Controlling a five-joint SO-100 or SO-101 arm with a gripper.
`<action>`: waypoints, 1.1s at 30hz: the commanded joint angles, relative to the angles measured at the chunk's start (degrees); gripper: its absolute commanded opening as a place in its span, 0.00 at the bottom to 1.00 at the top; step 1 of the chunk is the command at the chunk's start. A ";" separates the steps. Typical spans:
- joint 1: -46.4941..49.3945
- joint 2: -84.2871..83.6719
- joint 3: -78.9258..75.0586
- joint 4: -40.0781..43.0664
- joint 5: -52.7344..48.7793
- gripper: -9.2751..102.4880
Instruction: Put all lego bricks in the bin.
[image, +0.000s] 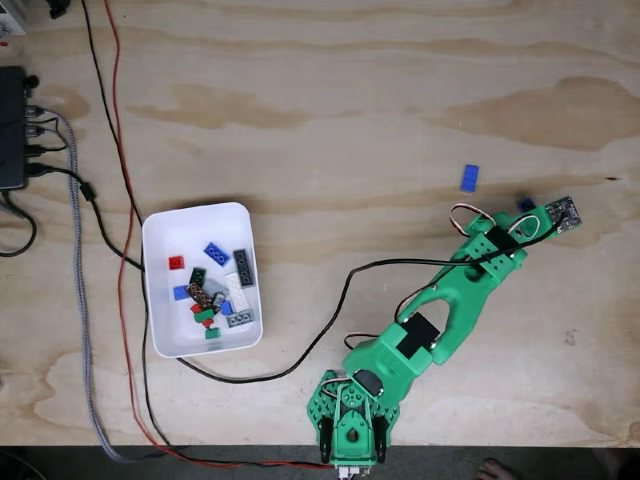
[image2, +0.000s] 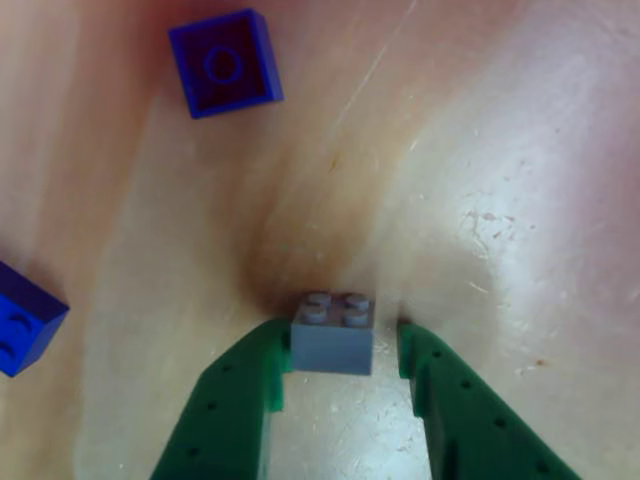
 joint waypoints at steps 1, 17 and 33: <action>-0.26 0.62 -5.19 -0.70 -0.26 0.10; -24.35 28.04 3.08 13.71 18.90 0.08; -100.99 33.93 -1.23 25.58 44.56 0.08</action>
